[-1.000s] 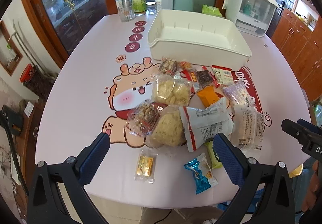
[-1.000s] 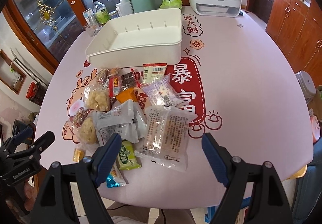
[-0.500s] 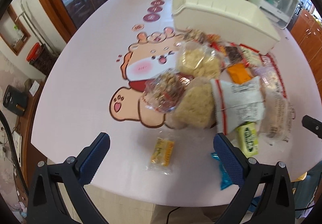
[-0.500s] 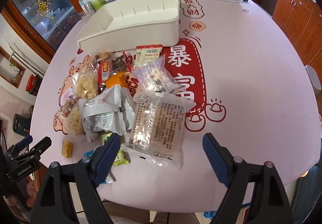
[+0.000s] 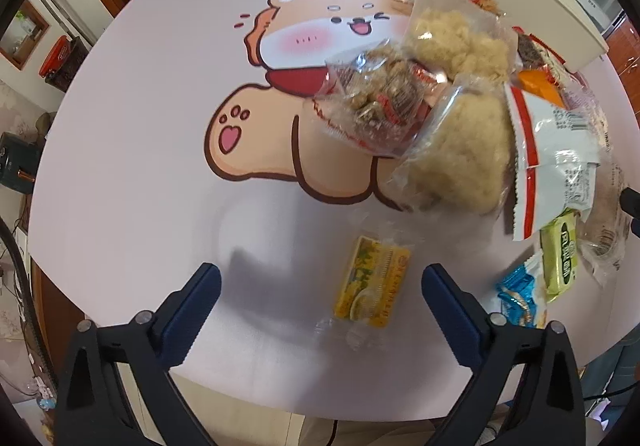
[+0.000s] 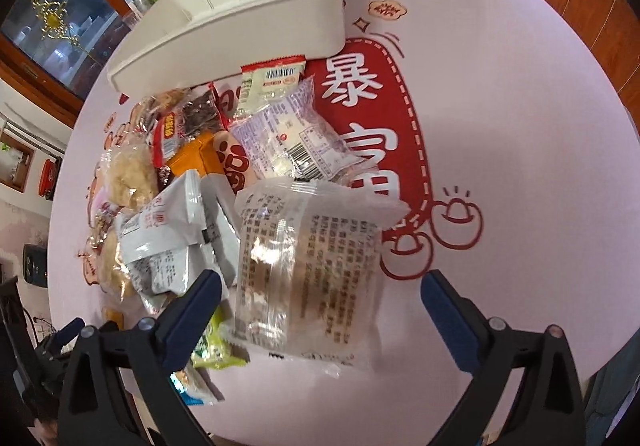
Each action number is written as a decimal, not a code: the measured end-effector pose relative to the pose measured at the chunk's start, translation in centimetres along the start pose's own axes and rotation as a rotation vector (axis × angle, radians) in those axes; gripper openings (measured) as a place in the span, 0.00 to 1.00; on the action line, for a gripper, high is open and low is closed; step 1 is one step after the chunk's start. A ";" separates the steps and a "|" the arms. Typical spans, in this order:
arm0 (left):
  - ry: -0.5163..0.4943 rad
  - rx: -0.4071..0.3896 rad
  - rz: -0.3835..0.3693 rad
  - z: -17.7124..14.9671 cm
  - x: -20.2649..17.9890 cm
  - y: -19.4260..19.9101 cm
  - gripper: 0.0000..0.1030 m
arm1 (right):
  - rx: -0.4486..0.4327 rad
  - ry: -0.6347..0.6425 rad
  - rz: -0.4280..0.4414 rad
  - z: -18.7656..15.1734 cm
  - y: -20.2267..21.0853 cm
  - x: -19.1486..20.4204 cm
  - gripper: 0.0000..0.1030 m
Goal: Organize snacks
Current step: 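Grasp the yellow wafer packet with the left tool while the right tool grasps the clear bread bag, then carry both packets into the white tray and open both tools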
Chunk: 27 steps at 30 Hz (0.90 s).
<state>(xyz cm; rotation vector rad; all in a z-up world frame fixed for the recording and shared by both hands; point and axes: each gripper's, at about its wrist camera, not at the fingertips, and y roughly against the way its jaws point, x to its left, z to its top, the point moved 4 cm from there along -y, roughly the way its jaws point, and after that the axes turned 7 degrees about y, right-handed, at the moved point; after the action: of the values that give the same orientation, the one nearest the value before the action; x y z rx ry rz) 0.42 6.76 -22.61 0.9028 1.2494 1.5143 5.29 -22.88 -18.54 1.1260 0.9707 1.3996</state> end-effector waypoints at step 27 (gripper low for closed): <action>-0.080 -0.094 -0.114 1.1 -4.2 3.8 0.23 | 0.019 0.021 0.073 -1.3 0.7 0.9 0.60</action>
<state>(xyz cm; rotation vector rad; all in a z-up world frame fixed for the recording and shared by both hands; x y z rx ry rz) 1.89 2.87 -18.57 0.8094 1.1429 1.4212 3.87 -22.05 -18.07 1.1733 0.9687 1.4661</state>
